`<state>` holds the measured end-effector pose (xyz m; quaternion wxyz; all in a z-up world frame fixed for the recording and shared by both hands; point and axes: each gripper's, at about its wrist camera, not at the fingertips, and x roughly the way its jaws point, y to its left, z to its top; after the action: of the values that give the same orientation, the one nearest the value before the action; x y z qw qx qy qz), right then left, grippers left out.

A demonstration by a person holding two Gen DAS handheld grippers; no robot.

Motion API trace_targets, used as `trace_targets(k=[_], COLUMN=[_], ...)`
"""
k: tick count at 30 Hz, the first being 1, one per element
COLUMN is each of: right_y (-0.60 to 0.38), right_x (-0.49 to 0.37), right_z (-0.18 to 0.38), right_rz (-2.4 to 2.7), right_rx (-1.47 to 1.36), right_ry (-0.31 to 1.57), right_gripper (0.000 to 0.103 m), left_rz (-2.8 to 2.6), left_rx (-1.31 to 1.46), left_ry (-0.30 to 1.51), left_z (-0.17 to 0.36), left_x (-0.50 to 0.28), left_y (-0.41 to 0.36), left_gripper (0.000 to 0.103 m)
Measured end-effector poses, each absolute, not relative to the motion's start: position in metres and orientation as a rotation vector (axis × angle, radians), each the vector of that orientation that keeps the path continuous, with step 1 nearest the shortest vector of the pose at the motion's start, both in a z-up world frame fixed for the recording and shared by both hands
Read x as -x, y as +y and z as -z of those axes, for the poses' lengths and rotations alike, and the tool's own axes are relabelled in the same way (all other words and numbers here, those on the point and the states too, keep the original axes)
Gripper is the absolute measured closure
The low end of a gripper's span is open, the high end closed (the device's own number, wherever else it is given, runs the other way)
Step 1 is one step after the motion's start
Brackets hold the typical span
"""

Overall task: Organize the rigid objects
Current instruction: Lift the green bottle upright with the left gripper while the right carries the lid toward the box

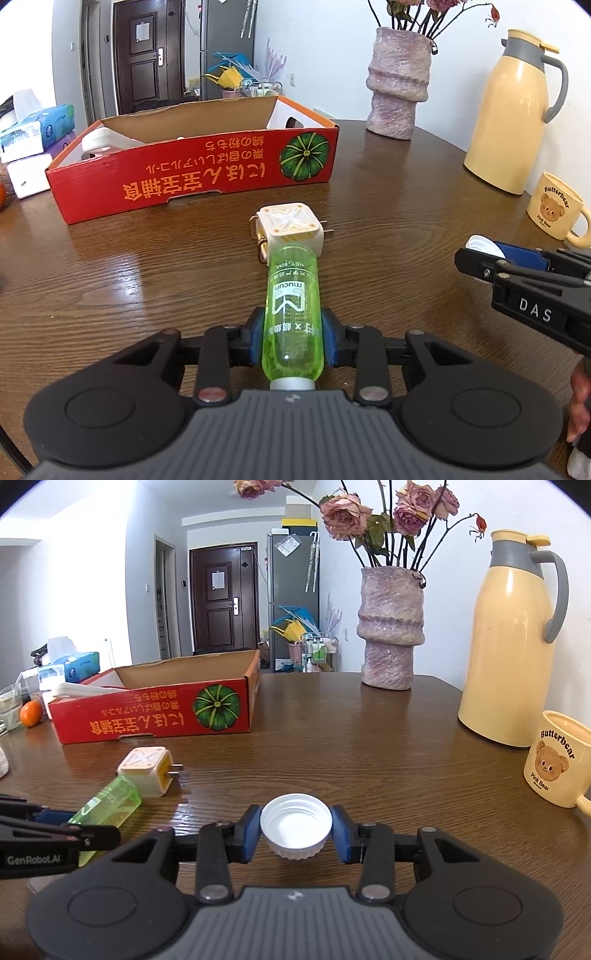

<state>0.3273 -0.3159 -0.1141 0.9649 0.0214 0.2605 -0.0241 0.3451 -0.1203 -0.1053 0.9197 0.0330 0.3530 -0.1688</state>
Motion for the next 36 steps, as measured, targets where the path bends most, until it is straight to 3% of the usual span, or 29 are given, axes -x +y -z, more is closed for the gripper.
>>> trace_targets(k=[36], right_y=[-0.249], right_x=[-0.322], right_z=[0.057], right_rz=[-0.097], right_rx=[-0.074], right_ry=[0.336], right_gripper=[0.063], left_rz=[0.267], left_rx=[0.107], left_ry=[0.522], left_z=[0.018], left_x=[-0.337], left_y=[-0.067], left_gripper=[0.071])
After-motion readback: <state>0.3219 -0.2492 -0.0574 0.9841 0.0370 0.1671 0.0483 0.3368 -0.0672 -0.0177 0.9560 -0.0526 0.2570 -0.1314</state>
